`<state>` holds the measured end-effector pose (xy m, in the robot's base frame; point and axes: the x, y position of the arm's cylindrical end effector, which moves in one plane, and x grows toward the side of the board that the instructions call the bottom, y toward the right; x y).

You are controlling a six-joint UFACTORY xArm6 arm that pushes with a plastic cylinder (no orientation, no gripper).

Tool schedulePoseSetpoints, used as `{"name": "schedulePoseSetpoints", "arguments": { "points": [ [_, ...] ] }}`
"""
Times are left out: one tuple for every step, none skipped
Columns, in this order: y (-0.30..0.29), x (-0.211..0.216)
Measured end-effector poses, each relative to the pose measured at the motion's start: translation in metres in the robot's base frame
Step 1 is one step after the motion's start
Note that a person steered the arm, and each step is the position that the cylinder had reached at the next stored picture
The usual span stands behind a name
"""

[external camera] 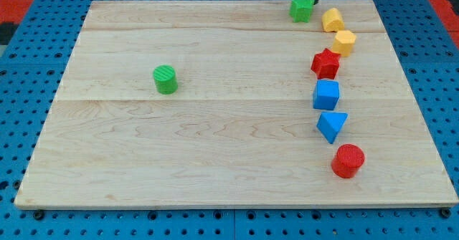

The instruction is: Form a vertical line out of yellow blocks and the green star

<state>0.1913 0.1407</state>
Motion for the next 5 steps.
{"name": "schedulePoseSetpoints", "arguments": {
  "points": [
    [-0.059, 0.002],
    [-0.108, 0.016],
    [-0.076, 0.041],
    [-0.043, 0.038],
    [-0.037, 0.039]
  ]
}}
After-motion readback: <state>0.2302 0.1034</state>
